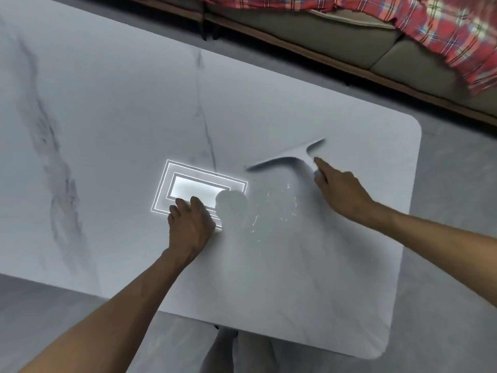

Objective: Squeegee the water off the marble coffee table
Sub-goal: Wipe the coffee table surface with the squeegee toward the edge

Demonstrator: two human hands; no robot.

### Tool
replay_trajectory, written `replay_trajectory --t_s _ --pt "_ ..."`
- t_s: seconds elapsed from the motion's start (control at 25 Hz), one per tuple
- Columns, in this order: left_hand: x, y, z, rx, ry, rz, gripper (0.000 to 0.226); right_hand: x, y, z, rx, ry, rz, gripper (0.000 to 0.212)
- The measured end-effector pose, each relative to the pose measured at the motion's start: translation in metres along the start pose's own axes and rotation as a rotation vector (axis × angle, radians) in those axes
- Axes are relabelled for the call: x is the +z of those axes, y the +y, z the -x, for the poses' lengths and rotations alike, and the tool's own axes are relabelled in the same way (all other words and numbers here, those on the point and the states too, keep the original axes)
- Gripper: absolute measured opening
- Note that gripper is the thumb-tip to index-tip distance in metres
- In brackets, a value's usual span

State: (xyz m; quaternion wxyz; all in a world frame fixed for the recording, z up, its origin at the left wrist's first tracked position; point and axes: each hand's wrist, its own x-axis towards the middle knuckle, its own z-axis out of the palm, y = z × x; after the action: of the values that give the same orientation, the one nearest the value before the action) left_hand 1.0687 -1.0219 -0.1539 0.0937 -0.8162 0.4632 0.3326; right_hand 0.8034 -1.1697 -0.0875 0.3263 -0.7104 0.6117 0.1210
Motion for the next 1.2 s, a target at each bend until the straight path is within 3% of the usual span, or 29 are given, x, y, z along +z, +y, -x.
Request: replay_trajectory --t_s 0.12,0.24,0.32,0.4,0.48,0.6,0.84,0.92,1.04,1.2 --pt "-0.001 -0.014 0.0 -0.096 -0.062 0.084 0.058 -0.02 -0.057 -0.086 0.125 0.107 -0.18 0.046" --pt "0.004 -0.025 -0.008 -0.083 -0.133 -0.009 0.063 -0.014 -0.111 -0.149 0.232 0.134 -0.344 0.046" --pt "0.005 -0.028 -0.012 -0.102 -0.138 0.049 0.066 0.006 -0.137 -0.157 0.183 0.127 -0.288 0.048" --pt "0.004 -0.03 -0.012 -0.054 -0.156 0.064 0.065 0.034 -0.144 -0.141 0.016 0.11 -0.153 0.052" --pt "0.002 -0.034 -0.012 -0.023 -0.151 0.037 0.06 0.058 -0.132 -0.109 -0.148 0.059 -0.013 0.051" --pt "0.005 -0.04 -0.012 -0.008 -0.111 0.025 0.053 0.072 -0.079 -0.057 -0.249 0.027 0.132 0.048" --pt "0.02 -0.029 -0.002 0.104 -0.025 -0.077 0.044 0.051 0.053 0.038 -0.133 -0.067 0.314 0.048" --pt "0.034 -0.01 0.009 0.192 -0.018 -0.094 0.054 0.038 0.079 0.062 -0.074 -0.09 0.342 0.047" --pt "0.052 0.025 0.019 0.197 -0.135 -0.049 0.073 0.012 0.088 0.058 -0.035 -0.032 0.263 0.046" --pt "0.067 0.05 0.01 0.092 -0.175 0.065 0.078 -0.023 0.053 -0.022 0.032 0.112 -0.019 0.034"
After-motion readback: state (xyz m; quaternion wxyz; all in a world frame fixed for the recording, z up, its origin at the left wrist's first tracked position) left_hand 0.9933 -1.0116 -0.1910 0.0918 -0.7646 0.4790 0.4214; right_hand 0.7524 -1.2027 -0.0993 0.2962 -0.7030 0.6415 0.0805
